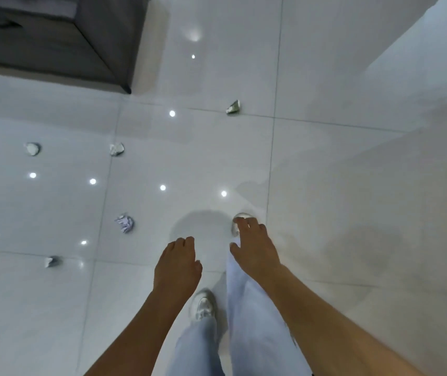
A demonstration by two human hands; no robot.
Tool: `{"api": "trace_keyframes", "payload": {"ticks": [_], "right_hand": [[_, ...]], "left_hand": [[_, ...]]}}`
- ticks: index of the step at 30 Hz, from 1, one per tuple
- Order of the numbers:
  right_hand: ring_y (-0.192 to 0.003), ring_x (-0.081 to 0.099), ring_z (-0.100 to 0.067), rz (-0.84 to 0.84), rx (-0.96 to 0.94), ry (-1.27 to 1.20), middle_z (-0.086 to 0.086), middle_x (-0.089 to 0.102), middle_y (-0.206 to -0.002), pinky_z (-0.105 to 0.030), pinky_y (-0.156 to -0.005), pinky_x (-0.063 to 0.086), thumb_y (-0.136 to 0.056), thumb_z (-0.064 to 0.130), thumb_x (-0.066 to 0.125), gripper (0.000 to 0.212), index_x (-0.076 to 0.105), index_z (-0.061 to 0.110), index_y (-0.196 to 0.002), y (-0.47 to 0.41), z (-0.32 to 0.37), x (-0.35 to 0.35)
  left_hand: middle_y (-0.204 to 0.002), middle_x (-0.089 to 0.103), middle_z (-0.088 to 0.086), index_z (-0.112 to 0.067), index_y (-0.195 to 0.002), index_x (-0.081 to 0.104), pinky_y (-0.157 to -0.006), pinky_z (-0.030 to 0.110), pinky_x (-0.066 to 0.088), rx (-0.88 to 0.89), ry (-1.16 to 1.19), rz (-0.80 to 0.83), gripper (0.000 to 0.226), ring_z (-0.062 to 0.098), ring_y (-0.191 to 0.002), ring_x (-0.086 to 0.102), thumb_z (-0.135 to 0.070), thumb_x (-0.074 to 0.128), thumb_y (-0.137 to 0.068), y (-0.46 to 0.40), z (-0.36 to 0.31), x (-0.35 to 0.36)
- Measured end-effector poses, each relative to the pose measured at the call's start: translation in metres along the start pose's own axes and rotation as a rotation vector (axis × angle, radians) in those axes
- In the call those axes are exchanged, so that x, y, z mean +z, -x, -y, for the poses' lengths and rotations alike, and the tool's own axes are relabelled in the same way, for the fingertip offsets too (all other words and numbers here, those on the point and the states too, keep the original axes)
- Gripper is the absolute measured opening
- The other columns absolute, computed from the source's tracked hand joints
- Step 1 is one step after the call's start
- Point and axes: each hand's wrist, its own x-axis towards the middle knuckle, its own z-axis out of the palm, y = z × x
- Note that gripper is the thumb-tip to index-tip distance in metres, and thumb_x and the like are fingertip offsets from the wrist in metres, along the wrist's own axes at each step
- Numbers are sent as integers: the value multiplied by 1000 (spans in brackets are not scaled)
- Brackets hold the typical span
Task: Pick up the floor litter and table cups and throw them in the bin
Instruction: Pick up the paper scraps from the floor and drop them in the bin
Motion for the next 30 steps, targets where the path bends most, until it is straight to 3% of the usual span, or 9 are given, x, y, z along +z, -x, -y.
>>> {"api": "trace_keyframes", "payload": {"ticks": [14,21,30], "right_hand": [[-122,40,-27,85,-24,146,-8,37,-141,-38,-96,43,-92,22,52,57,30,18,-144,-206,4,-174],[-127,38,-28,133,43,158,-7,35,-144,-37,-98,44,-93,22,53,57,30,20,-145,-323,27,-231],[-124,39,-29,143,-60,239,-9,37,-141,-39,-95,44,-90,16,54,56,34,16,-142,-488,26,-266]], "left_hand": [[-121,54,-1,-15,-129,43,-85,22,38,-97,113,-30,37,14,-110,50,-26,47,-95,-207,-63,-118],[-120,53,0,-16,-125,46,-79,21,35,-109,135,39,33,16,-109,49,-26,47,-93,-323,-60,-168],[-117,54,2,-15,-123,49,-83,25,38,-112,68,92,33,20,-107,50,-21,51,-91,-473,-64,-186]]}}
